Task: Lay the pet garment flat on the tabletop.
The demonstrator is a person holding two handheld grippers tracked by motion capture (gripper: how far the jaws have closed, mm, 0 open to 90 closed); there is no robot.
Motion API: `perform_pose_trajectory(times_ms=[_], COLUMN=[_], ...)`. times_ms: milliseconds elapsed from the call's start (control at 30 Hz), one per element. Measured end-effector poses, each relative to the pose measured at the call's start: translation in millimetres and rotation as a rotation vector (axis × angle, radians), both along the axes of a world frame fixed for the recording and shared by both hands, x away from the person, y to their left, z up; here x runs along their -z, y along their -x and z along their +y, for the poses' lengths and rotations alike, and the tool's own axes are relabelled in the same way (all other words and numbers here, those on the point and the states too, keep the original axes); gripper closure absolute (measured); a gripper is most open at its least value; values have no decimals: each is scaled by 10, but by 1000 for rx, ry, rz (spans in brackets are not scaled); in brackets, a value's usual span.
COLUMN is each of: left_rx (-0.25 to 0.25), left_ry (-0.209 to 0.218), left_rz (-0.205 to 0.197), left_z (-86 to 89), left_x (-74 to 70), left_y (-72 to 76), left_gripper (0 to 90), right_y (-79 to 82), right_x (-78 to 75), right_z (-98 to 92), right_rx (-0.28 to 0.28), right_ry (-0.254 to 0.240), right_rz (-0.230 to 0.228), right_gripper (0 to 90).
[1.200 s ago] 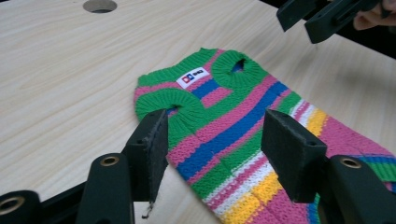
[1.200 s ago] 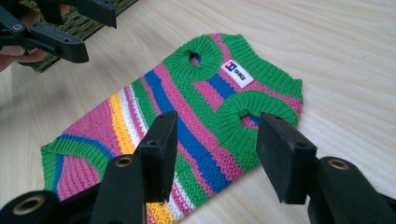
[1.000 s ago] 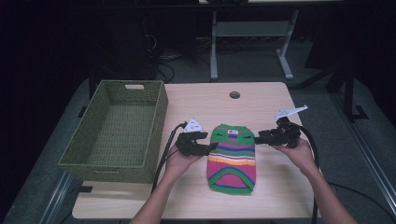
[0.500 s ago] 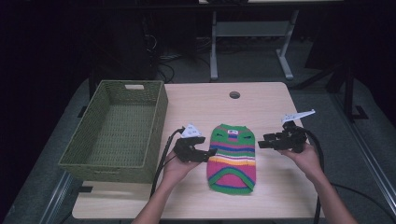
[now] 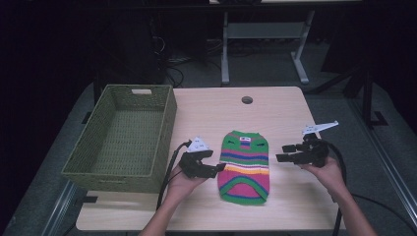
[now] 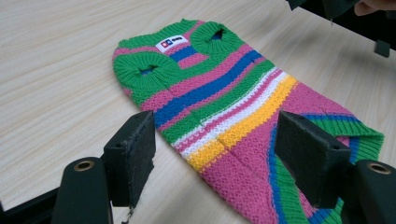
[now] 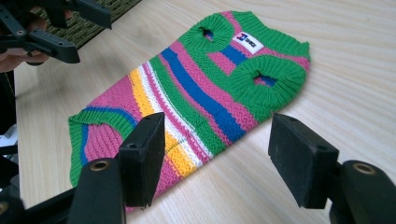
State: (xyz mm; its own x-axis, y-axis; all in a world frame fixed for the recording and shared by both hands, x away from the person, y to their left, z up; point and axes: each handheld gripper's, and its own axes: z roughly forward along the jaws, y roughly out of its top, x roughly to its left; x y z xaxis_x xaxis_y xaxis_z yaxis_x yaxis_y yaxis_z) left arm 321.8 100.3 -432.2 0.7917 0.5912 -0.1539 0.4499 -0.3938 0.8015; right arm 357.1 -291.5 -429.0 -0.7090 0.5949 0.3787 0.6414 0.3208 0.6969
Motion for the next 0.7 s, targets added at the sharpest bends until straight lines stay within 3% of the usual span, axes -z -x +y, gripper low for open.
perform_pose_trajectory(times_ms=[467, 700], left_rx=[1, -11], left_ry=[13, 11], left_rz=[12, 14], left_z=[87, 120], left_x=[54, 70], left_y=[121, 173], left_gripper=[270, 267], right_y=[131, 209], right_x=[64, 74], right_z=[-103, -129], right_rx=[10, 5], right_ry=[12, 10], right_rz=[20, 0], right_gripper=[337, 333])
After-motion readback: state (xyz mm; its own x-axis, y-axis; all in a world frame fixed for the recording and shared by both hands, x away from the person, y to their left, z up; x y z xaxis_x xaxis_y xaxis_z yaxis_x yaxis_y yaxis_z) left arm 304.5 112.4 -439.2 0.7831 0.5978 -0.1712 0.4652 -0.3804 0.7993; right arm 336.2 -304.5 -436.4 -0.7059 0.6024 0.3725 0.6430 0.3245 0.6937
